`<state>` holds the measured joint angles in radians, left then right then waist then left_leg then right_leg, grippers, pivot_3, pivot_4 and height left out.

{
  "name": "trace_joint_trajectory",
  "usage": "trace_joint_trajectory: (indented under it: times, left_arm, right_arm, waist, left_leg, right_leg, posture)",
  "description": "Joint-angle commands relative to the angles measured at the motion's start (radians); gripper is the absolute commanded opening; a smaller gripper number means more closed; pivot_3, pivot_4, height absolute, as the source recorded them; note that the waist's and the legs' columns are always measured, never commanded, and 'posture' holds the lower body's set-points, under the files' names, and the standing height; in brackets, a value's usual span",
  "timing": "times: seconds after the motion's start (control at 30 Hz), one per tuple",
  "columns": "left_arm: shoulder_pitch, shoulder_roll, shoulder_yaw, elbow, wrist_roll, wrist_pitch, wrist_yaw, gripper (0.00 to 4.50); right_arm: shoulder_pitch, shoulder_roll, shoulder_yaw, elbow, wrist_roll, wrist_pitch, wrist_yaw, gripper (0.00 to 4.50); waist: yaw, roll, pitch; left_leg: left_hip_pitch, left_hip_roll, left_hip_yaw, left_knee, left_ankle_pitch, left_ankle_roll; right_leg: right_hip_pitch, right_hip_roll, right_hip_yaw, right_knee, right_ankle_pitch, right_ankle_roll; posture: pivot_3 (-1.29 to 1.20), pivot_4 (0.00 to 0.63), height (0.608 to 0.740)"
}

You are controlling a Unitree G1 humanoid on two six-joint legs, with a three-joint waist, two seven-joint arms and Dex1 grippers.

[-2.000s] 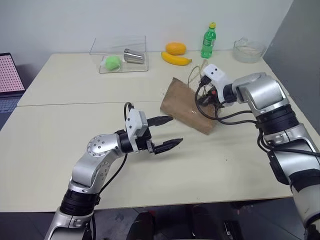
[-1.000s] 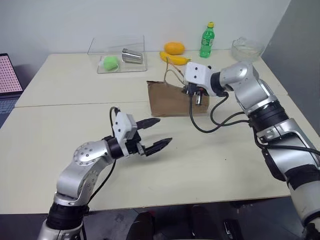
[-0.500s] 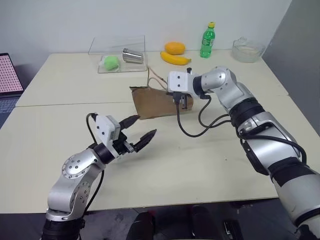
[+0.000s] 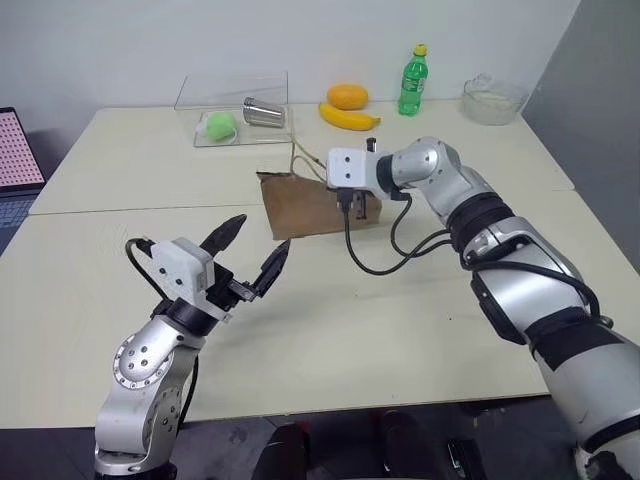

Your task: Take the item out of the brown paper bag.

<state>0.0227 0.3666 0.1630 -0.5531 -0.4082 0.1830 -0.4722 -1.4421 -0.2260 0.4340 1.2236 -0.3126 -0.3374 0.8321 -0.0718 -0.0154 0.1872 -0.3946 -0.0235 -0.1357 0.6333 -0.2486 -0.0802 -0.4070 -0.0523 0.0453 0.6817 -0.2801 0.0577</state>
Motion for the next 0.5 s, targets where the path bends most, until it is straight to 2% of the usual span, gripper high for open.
trace_joint_trajectory:
  times: [0.03,0.23,0.33,0.5]
  left_arm:
    - [-0.006,0.000,-0.011,-0.039,0.018,-0.030,0.007,4.06]
    - [-0.031,0.003,-0.034,-0.017,0.031,-0.042,-0.001,4.06]
    - [-0.048,0.004,-0.043,-0.004,0.033,-0.045,-0.007,4.06]
    - [-0.077,0.011,-0.065,0.023,0.056,-0.040,-0.011,4.06]
  right_arm:
    - [-0.060,-0.002,-0.027,-0.003,-0.009,-0.014,-0.015,1.29]
    - [-0.080,-0.027,-0.065,0.000,0.011,0.039,0.054,3.54]
    - [-0.092,-0.052,-0.116,-0.008,0.056,0.123,0.127,4.48]
    - [-0.096,-0.100,-0.228,-0.048,0.148,0.312,0.190,4.48]
  waist:
    - [0.000,0.000,0.000]
    - [0.000,0.000,0.000]
    - [0.000,0.000,0.000]
    - [0.001,0.000,0.000]
  left_leg:
    - [0.000,0.000,0.000,0.000,0.000,0.000]
    - [0.000,0.000,0.000,0.000,0.000,0.000]
    - [0.000,0.000,0.000,0.000,0.000,0.000]
    - [0.000,0.000,0.000,0.000,0.000,0.001]
  right_leg:
    - [0.000,0.000,0.000,0.000,0.000,0.000]
    - [0.000,0.000,0.000,0.000,0.000,0.000]
    - [0.000,0.000,0.000,0.000,0.000,0.000]
    - [0.000,0.000,0.000,0.000,0.000,0.000]
  posture:
    - [0.00,0.150,0.740]
    - [0.00,0.150,0.740]
    - [0.00,0.150,0.740]
    - [0.00,0.150,0.740]
